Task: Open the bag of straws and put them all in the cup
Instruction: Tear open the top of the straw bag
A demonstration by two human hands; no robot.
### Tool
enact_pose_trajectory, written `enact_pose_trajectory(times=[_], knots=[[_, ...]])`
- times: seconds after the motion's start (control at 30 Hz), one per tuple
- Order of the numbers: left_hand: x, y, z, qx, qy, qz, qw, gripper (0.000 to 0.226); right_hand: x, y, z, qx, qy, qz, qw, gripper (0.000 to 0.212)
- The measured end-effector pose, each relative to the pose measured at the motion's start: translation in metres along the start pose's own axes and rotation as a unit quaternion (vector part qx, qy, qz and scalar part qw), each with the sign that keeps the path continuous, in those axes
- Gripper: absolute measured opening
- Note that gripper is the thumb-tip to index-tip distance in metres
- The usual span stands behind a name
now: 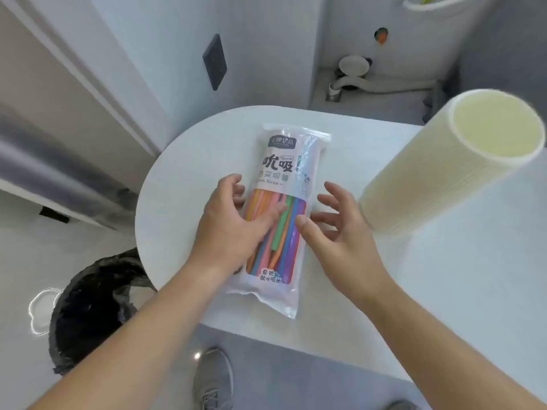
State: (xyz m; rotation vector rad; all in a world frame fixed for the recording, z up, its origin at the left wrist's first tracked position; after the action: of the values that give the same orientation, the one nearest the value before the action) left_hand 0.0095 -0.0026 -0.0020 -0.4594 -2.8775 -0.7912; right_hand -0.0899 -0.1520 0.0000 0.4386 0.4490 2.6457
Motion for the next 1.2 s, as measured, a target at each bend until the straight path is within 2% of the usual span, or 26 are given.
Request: enact_pose_trajectory(times=[0.23, 0.4, 0.53, 0.6, 0.73, 0.87, 1.13, 1.2], knots=[[-0.012, -0.013, 0.007, 0.070, -0.036, 0.011, 0.997, 0.104, -0.022, -0.007, -0.015, -0.033, 0.050, 0.001, 0.998, 0.069], [-0.010, -0.013, 0.007, 0.105, -0.075, -0.043, 0.991, 0.076, -0.023, -0.006, -0.013, -0.060, 0.071, -0.022, 0.995, 0.067], [0.014, -0.010, 0.001, 0.163, -0.120, -0.063, 0.977, 0.075, -0.007, -0.002, -0.007, -0.109, 0.061, -0.032, 0.992, 0.075], [0.034, -0.005, -0.005, 0.184, -0.132, -0.050, 0.973, 0.077, 0.006, 0.002, -0.001, -0.133, 0.045, -0.010, 0.990, 0.075], [0.075, 0.008, -0.028, 0.237, -0.151, -0.003, 0.960, 0.064, 0.045, 0.014, 0.023, -0.140, 0.089, 0.019, 0.986, 0.047], [0.102, 0.015, -0.053, 0.244, -0.181, 0.015, 0.953, 0.039, 0.084, 0.031, 0.048, -0.158, 0.129, -0.015, 0.979, 0.039], [0.144, -0.001, -0.086, 0.209, -0.224, 0.032, 0.951, 0.035, 0.124, 0.068, 0.066, -0.229, 0.180, -0.095, 0.952, 0.041], [0.150, -0.007, -0.089, 0.215, -0.239, 0.036, 0.946, 0.031, 0.130, 0.076, 0.070, -0.214, 0.204, -0.108, 0.949, 0.035]])
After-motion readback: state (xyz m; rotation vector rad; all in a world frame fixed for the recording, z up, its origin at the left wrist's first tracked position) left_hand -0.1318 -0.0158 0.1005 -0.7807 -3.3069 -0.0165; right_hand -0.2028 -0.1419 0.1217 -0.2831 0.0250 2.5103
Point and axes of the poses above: each hand's wrist, its own x-axis away from the middle knuckle, its own y-axis out of the back of the hand, z = x × y, the point moved 1 cm from there along -x, towards the middle knuckle, and after that the axes turned 9 degrees about x, right-handed, at the moved point
